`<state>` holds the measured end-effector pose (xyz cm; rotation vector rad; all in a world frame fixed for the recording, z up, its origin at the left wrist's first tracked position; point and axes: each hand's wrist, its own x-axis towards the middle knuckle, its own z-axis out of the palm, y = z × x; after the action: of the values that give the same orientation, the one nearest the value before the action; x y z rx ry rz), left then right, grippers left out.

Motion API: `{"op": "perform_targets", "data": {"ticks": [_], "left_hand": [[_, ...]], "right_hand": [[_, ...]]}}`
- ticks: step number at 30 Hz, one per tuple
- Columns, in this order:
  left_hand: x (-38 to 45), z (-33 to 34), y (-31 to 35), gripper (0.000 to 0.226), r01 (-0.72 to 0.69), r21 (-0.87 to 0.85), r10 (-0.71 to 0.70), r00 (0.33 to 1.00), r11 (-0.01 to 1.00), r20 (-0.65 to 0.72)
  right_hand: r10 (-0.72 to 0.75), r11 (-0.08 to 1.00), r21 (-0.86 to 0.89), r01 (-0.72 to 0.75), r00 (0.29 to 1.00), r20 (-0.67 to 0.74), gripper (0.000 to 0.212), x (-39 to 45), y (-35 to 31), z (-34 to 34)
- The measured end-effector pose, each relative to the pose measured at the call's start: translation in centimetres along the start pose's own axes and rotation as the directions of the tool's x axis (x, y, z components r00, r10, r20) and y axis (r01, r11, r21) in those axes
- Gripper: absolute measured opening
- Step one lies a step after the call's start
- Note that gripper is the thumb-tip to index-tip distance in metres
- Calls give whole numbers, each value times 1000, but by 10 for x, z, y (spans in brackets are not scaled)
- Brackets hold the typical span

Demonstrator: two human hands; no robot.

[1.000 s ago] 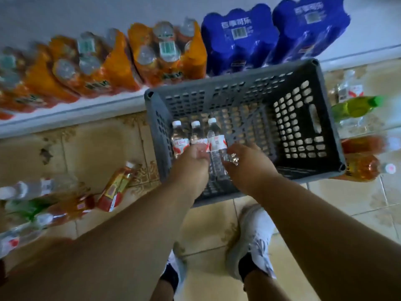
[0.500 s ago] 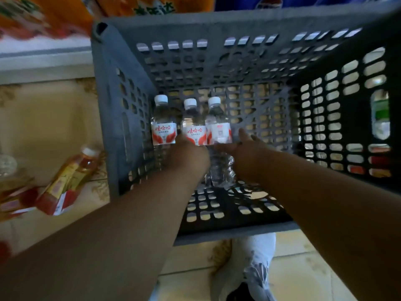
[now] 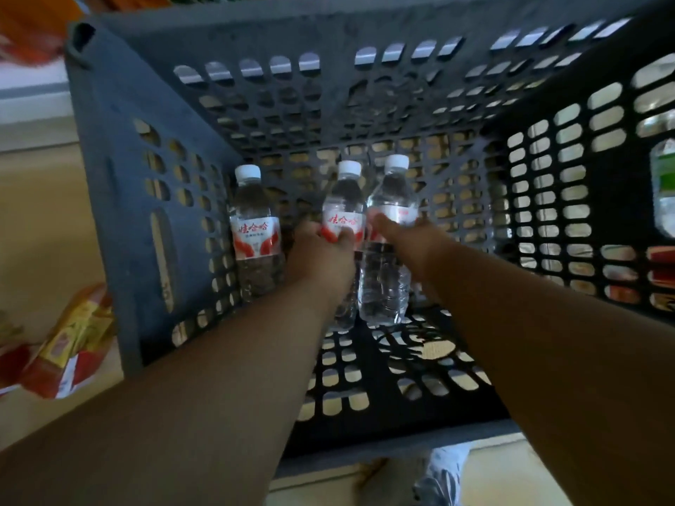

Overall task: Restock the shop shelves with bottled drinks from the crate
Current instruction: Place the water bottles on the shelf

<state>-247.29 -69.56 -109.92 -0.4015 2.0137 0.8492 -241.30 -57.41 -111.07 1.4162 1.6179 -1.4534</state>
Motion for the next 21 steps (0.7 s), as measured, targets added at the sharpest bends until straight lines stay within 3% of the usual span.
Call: {"op": "perform_targets", "data": {"ticks": [2, 3, 6, 8, 10, 19, 21], "left_hand": [[9, -1, 5, 47, 29, -21, -29, 999, 999, 36], [12, 0, 7, 58, 44, -32, -42, 996, 998, 77], [12, -1, 12, 82, 141, -159, -102, 968, 977, 231], [6, -7, 15, 84, 207, -303, -109, 944, 930, 311], [-6, -20, 26, 75, 246, -400, -75, 914, 883, 398], [-146, -124, 76, 84, 116, -443, 123, 871, 889, 476], [-187, -156, 88, 99, 64, -458, 186, 858, 886, 479]], "right_hand": [[67, 994, 81, -70, 997, 38, 118, 3, 2, -7], [80, 984, 150, -94, 992, 98, 119, 3, 3, -10], [13, 917, 376, -133, 952, 305, 95, -2, -6, -19], [-68, 866, 483, -132, 924, 375, 83, -10, -14, -24], [-128, 826, 550, -124, 909, 396, 84, -28, -27, -31], [-237, 681, 715, -159, 876, 420, 90, -215, -86, -46], [-289, 670, 727, -150, 849, 442, 89, -271, -103, -48]]}}
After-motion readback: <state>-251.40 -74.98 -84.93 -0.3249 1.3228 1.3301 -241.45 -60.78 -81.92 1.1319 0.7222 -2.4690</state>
